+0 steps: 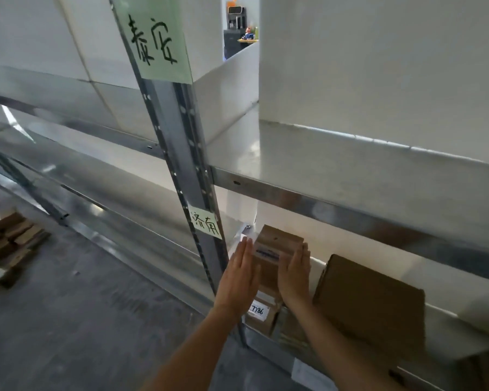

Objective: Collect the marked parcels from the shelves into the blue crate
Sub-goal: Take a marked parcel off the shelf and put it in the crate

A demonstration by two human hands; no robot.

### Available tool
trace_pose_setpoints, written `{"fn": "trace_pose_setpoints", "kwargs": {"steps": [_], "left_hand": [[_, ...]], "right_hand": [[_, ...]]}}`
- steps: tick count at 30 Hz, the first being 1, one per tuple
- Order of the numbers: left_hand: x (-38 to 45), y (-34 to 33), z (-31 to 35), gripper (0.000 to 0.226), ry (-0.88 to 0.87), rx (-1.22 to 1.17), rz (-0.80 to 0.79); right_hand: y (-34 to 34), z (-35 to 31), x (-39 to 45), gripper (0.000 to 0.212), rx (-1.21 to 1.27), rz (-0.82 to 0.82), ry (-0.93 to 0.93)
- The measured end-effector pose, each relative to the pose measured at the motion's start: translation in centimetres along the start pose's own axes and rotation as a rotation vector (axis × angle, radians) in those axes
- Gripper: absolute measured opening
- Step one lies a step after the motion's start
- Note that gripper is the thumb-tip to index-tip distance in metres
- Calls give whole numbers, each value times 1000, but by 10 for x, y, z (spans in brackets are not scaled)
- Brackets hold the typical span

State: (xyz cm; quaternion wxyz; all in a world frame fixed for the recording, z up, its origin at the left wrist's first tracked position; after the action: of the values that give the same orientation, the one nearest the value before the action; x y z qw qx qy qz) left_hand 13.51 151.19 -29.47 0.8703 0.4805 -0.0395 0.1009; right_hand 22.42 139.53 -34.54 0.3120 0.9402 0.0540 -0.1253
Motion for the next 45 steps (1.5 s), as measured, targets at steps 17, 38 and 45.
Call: {"fn": "trace_pose_setpoints", "kwargs": {"steps": [17, 38, 45], "left_hand": [[15, -23, -32, 40, 515, -880, -180], [32, 24, -6, 29, 374, -1121, 59], [40, 19, -10, 40, 430, -1013, 2]], "right_hand": [[10, 18, -45, 38, 631, -58, -449], [70, -21, -73, 36, 693, -138, -351], [56, -17, -79, 42, 756, -61, -360]]}}
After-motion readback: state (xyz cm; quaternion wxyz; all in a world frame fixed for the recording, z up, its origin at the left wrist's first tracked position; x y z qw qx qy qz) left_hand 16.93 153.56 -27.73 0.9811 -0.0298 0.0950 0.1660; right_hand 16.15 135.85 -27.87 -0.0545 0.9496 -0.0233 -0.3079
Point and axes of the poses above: each hand's wrist, its own x-axis towards the middle knuckle, its own y-axis out of the back of the hand, z = x × y, the point moved 4 cm from there along x, towards the middle knuckle, and after that the axes turned 12 degrees about -y, right-handed, at the moved point
